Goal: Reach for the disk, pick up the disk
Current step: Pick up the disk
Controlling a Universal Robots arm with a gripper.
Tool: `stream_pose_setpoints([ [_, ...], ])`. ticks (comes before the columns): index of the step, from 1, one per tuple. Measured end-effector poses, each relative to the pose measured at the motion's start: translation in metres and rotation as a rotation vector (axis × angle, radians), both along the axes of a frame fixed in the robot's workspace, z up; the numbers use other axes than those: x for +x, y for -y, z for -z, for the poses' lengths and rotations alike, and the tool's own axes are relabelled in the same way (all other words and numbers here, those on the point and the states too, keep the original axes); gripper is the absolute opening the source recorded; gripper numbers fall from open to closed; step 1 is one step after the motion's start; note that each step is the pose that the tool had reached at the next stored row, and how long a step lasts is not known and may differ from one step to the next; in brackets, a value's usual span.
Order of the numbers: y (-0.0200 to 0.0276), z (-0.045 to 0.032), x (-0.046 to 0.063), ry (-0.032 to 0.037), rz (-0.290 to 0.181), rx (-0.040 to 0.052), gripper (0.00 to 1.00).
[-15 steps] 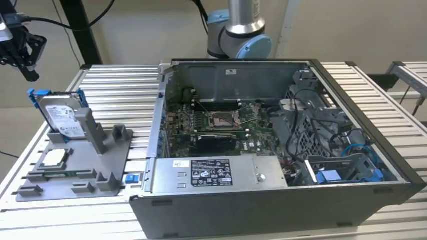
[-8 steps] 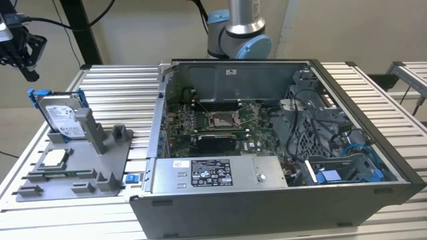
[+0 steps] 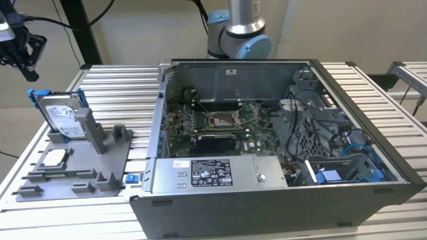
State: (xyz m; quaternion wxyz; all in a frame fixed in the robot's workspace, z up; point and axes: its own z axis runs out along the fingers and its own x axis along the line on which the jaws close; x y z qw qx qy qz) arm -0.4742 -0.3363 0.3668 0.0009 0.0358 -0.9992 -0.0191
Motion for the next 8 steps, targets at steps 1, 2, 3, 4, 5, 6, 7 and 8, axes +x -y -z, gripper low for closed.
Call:
stream_pose_setpoints([
  [1, 0.0000, 0.0000, 0.0000, 0.0000, -0.013, 0.0000, 0.00],
  [2, 0.0000, 0.0000, 0.0000, 0.0001, -0.027, 0.0000, 0.00],
  [3, 0.0000, 0.0000, 0.0000, 0.0001, -0.041, 0.0001, 0.00],
  [4, 0.0000, 0.0000, 0.0000, 0.0001, -0.056, 0.0000, 0.00],
  [5, 0.0000, 0.0000, 0.0000, 0.0000, -0.070, 0.0000, 0.00],
  [6, 0.0000, 0.0000, 0.0000, 0.0001, -0.084, 0.0000, 0.00],
  [7, 0.0000, 0.0000, 0.0000, 0.0001, -0.099, 0.0000, 0.00],
  [8, 0.0000, 0.0000, 0.0000, 0.0000, -0.113, 0.0000, 0.00],
])
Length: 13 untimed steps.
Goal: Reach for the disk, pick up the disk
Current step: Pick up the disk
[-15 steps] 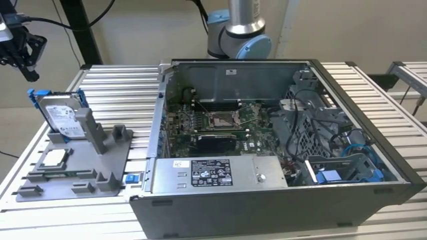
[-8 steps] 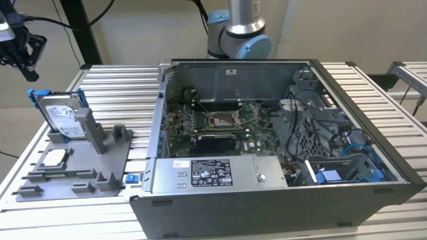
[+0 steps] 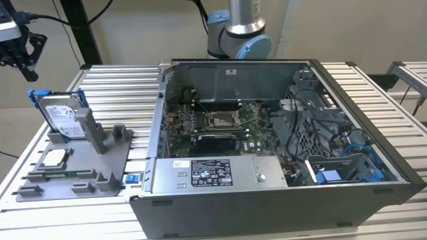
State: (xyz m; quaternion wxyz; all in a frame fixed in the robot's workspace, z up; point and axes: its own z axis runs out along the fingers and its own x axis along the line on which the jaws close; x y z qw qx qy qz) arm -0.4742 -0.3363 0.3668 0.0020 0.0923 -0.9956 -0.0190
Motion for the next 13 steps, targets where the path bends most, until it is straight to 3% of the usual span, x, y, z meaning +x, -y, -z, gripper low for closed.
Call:
stream_pose_setpoints([
  [13, 0.0000, 0.0000, 0.0000, 0.0000, -0.215, -0.0004, 0.00],
])
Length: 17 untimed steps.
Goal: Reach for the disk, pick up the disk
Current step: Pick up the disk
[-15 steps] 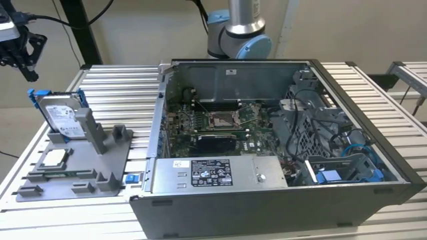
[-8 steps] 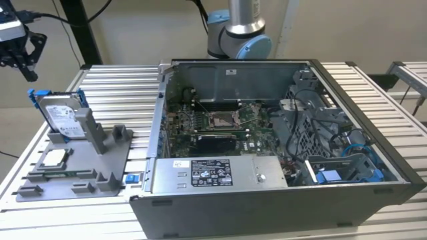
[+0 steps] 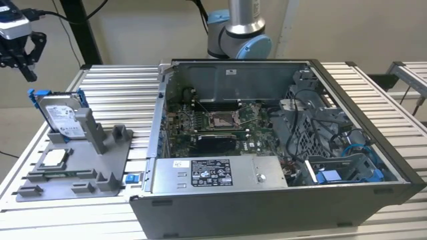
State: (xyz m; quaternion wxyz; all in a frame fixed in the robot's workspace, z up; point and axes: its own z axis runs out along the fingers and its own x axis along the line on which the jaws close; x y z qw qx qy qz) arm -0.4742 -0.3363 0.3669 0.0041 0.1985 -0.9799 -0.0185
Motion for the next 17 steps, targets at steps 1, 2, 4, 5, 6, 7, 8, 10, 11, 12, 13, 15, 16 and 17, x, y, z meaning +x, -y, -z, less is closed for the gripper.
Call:
stream_pose_setpoints([
  [1, 0.0000, 0.0000, 0.0000, 0.0001, -0.010, 0.0000, 0.00],
  [2, 0.0000, 0.0000, 0.0000, 0.0003, -0.016, -0.0001, 0.00],
  [4, 0.0000, 0.0000, 0.0000, 0.0009, -0.019, 0.0000, 0.00],
  [5, -0.0001, 0.0000, 0.0000, 0.0012, -0.019, 0.0000, 0.00],
  [6, -0.0001, 0.0000, 0.0000, 0.0014, -0.019, 0.0000, 0.00],
  [7, 0.0000, 0.0000, 0.0000, 0.0016, -0.019, 0.0000, 0.00],
  [8, 0.0000, -0.0001, 0.0000, 0.0017, -0.019, -0.0001, 0.00],
  [10, 0.0000, -0.0001, 0.0000, 0.0021, -0.019, -0.0001, 0.00],
  [11, 0.0000, -0.0001, 0.0000, 0.0023, -0.019, -0.0001, 0.00],
  [12, 0.0000, 0.0000, 0.0000, 0.0028, -0.019, 0.0000, 0.00],
  [13, 0.0000, 0.0000, 0.0000, 0.0028, -0.023, 0.0000, 0.00],
  [15, 0.0000, 0.0000, -0.0001, 0.0027, -0.035, 0.0000, 0.00],
  [16, 0.0000, 0.0001, -0.0001, 0.0027, -0.045, 0.0000, 0.00],
  [17, 0.0000, 0.0001, 0.0000, 0.0028, -0.060, 0.0000, 0.00],
])
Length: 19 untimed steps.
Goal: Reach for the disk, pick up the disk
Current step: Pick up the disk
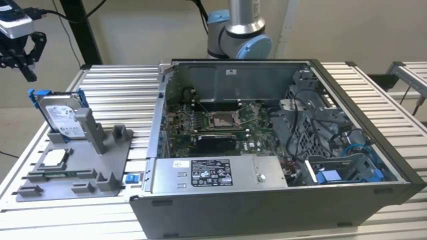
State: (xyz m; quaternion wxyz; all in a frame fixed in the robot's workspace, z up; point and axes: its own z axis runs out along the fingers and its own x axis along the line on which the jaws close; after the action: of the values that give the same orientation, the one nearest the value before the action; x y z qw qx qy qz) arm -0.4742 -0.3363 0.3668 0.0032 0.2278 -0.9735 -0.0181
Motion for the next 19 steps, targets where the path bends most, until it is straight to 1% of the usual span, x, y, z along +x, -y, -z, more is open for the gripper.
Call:
stream_pose_setpoints([
  [19, 0.0000, -0.0001, 0.0000, 0.0000, -0.345, 0.0000, 0.00],
])
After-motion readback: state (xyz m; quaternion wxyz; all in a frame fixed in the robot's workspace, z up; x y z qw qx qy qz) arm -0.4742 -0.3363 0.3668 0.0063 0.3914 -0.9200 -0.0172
